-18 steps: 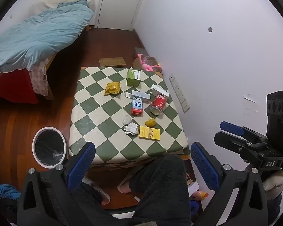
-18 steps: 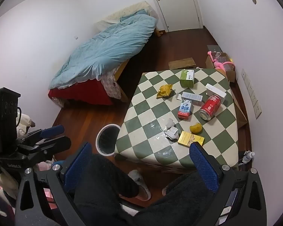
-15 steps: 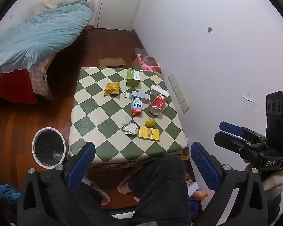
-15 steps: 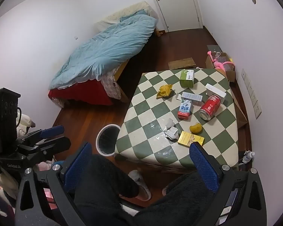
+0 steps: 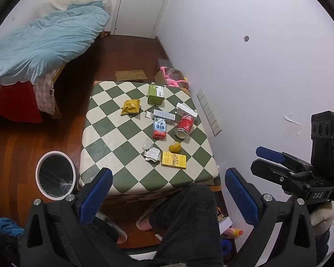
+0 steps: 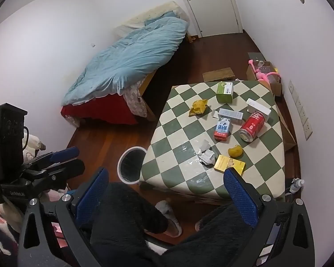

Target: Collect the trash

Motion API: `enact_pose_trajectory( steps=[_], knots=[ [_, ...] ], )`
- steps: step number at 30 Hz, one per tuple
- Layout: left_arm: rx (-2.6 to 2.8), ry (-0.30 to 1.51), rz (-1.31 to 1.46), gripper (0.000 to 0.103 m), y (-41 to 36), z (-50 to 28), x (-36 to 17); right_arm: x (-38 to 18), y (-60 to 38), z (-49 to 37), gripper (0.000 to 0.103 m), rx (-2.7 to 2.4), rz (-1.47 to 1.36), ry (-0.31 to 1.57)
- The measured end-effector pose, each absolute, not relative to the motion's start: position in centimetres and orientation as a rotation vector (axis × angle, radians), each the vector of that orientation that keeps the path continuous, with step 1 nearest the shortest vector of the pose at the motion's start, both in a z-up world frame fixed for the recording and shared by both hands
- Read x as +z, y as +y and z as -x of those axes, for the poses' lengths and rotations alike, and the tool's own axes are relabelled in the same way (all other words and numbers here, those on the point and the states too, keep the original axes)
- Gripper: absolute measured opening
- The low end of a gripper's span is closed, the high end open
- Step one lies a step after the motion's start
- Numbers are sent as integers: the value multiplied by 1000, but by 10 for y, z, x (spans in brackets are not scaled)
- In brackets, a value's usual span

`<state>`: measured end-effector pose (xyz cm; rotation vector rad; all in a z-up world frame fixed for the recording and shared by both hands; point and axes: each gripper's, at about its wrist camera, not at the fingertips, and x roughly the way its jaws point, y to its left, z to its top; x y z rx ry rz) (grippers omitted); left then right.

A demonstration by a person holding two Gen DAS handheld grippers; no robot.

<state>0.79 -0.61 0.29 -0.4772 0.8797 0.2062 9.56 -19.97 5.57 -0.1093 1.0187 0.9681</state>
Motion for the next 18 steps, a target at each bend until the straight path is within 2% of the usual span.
enact_pose_trajectory(
  steps=[18],
  knots=[
    [199, 872, 486, 103, -5, -15, 9, 53, -192, -95, 103, 986, 104, 1030]
  ],
)
